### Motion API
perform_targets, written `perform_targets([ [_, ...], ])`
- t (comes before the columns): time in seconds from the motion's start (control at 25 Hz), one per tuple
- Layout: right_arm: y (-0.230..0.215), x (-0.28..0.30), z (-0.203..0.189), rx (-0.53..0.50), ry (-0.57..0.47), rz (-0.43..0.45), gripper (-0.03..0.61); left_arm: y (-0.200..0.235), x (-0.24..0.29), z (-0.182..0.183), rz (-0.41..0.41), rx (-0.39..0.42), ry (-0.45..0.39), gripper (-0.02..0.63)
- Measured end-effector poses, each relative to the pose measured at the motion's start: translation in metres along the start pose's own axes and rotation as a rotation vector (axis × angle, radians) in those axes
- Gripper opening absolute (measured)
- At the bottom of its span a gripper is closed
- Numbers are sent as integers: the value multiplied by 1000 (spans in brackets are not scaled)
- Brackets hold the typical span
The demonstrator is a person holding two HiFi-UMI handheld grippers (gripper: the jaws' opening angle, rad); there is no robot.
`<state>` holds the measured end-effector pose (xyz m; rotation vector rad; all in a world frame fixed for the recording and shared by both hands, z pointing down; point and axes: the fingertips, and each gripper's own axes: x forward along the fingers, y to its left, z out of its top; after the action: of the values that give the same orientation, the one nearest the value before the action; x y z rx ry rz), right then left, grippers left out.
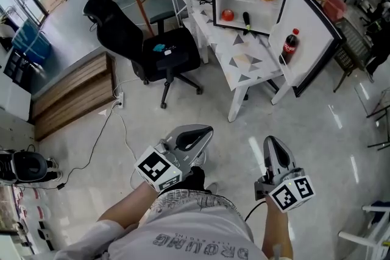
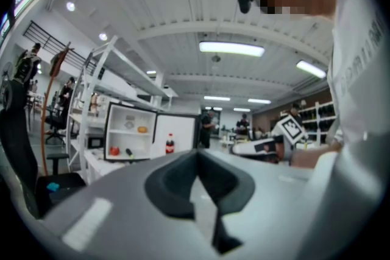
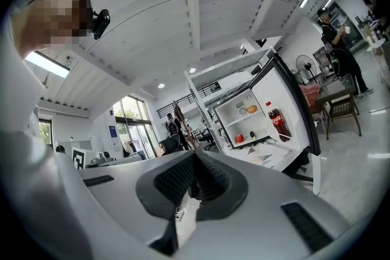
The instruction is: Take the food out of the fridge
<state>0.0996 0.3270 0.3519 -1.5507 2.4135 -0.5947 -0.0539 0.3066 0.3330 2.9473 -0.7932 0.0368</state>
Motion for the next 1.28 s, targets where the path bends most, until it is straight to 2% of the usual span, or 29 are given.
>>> perform_targets([
  [0.56, -31, 49, 9, -17, 15, -5, 2, 48, 38, -8, 2, -16, -8, 6],
  [1.28, -88, 188, 23, 4, 50, -85, 2, 196, 115, -10, -42, -68, 26, 6],
])
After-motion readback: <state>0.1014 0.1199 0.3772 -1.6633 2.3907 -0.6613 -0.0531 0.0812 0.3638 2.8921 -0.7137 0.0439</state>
